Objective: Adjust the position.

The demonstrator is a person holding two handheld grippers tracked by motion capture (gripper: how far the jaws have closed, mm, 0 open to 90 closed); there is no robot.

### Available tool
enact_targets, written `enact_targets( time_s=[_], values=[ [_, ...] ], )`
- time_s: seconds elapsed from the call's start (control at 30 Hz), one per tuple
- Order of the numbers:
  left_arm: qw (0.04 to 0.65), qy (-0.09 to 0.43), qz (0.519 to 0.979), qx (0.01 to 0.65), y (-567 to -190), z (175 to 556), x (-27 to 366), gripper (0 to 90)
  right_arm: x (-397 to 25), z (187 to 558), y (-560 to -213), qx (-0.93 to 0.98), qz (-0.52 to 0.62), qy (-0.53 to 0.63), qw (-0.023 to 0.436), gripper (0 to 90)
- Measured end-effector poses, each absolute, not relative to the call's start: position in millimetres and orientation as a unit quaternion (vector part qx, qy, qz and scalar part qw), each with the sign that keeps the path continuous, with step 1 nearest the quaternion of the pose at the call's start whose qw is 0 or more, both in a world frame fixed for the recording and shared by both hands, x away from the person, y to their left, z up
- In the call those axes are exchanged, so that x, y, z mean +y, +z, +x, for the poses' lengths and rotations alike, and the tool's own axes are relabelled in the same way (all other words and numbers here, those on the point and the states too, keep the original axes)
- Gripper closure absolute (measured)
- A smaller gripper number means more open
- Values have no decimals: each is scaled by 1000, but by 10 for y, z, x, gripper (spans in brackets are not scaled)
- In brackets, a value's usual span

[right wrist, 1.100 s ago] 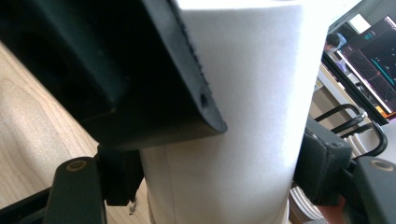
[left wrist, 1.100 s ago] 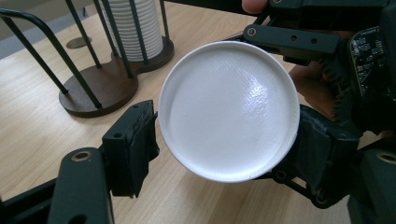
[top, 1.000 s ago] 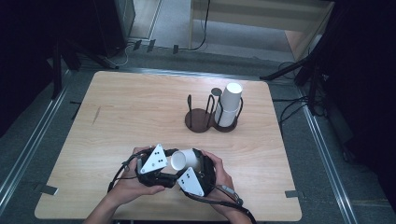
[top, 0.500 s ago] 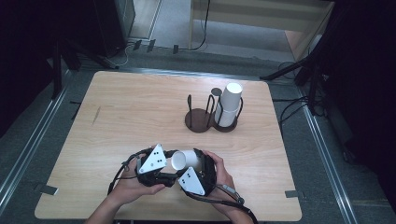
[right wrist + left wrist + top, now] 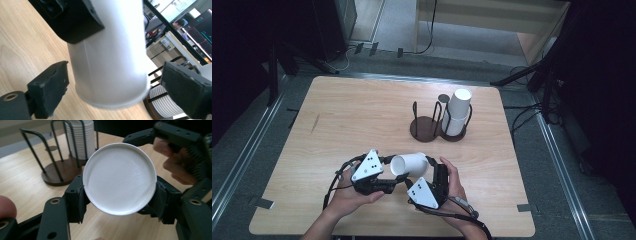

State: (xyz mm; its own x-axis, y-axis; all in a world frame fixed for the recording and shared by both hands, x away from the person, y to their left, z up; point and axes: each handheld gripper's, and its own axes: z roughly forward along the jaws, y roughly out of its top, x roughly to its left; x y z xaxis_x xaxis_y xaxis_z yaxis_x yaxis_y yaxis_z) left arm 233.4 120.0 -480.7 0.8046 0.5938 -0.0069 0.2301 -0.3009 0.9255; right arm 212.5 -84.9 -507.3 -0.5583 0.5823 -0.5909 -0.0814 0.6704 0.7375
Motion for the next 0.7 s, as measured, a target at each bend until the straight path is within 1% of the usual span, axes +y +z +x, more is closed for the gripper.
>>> enact_targets(
  time_s=[0.3,0.43,0.7],
  values=[
    [559,211,745,295,-4783,2374,1364,374,-882,2123,-5004,785,175,391,447,46],
    [564,219,734,308,-4768,2394,1419,374,-883,2125,-4989,780,180,397,448,46],
    [575,226,712,334,-4791,2427,1527,373,-858,2116,-4970,767,225,427,422,47]
  ],
)
